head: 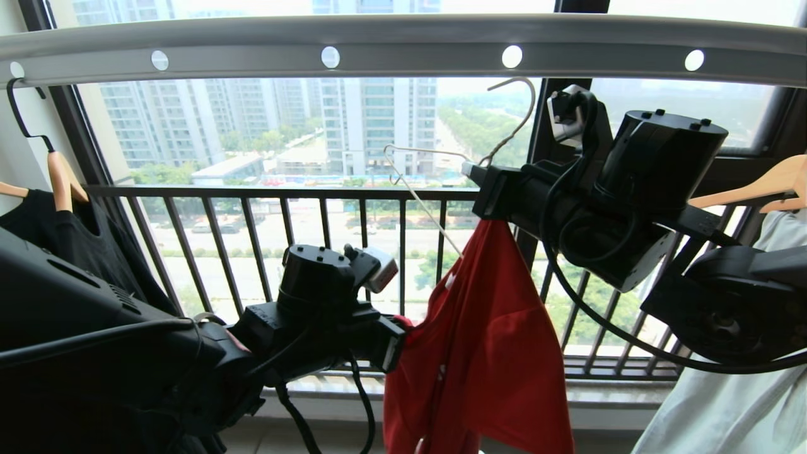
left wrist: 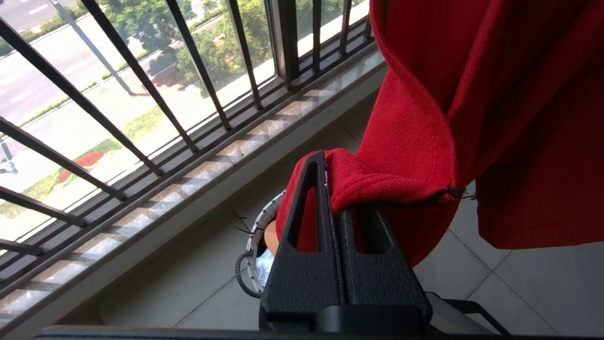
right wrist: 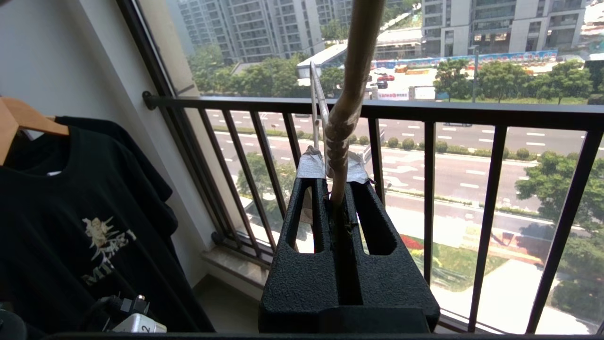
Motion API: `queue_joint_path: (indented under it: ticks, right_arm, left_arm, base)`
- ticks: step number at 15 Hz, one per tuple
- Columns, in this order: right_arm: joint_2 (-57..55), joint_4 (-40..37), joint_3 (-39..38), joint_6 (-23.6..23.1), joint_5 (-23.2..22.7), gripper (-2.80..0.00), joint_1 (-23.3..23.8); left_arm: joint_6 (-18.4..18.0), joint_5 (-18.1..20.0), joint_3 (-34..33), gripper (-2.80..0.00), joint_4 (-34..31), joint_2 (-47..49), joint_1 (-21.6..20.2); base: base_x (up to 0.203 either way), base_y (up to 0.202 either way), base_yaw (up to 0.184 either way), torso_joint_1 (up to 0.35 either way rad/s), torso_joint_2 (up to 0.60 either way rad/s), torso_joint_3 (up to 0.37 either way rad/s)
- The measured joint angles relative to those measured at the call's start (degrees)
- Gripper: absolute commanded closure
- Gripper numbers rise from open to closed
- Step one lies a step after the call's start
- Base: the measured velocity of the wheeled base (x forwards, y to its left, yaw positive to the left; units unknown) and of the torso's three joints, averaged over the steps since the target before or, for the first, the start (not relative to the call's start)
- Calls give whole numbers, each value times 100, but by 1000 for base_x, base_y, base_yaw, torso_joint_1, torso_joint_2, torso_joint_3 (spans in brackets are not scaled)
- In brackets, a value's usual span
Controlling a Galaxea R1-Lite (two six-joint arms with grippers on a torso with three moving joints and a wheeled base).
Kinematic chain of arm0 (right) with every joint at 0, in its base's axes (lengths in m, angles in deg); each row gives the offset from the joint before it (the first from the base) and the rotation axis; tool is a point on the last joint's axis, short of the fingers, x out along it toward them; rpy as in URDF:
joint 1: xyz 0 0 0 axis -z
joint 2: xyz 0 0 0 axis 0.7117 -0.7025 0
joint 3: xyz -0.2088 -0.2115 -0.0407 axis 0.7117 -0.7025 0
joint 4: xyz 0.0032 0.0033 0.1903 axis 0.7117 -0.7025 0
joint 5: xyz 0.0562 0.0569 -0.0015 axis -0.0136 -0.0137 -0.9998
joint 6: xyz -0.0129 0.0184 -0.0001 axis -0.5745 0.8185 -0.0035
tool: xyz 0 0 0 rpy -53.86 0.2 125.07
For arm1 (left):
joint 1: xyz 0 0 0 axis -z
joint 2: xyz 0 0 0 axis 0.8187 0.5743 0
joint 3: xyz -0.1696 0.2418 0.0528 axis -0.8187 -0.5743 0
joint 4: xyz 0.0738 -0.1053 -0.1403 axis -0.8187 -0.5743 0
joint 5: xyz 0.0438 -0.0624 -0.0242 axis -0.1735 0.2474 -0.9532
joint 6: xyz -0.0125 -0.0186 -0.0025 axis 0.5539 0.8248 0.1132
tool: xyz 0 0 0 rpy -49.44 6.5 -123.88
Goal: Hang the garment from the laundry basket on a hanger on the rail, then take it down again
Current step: Take the clothes off the clothes rack
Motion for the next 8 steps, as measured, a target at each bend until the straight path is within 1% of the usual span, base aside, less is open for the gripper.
queue_joint_path:
  ticks: [1,2,4,5,6,8]
  right_arm:
    - [-4,-1,15,2,6,0,21]
    - [-10,0,40,2,10,0,35]
    - [-54,-3,97,5,84,0,64]
    - [-88,-1,152,5,191,0,82]
    - [-110,-9,182,5,238,0,88]
    - [-132,-4,204,5,254,0,96]
  left_arm:
    - [-193,281,-183,0,0,-67,2]
    - [-317,639,-350,0,3,-180,11]
    - [-441,1267,-658,0,-23,-411,68]
    - [-515,1388,-763,0,-26,-468,164]
    - [-575,1396,-835,0,-30,-468,267]
    - [-542,1275,-777,0,16,-361,344]
  base:
    - [0,0,0,0,0,0]
    - [0,0,0,0,0,0]
    - [0,0,0,0,0,0]
    - [0,0,0,0,0,0]
    - [0,0,0,0,0,0]
    - [0,0,0,0,0,0]
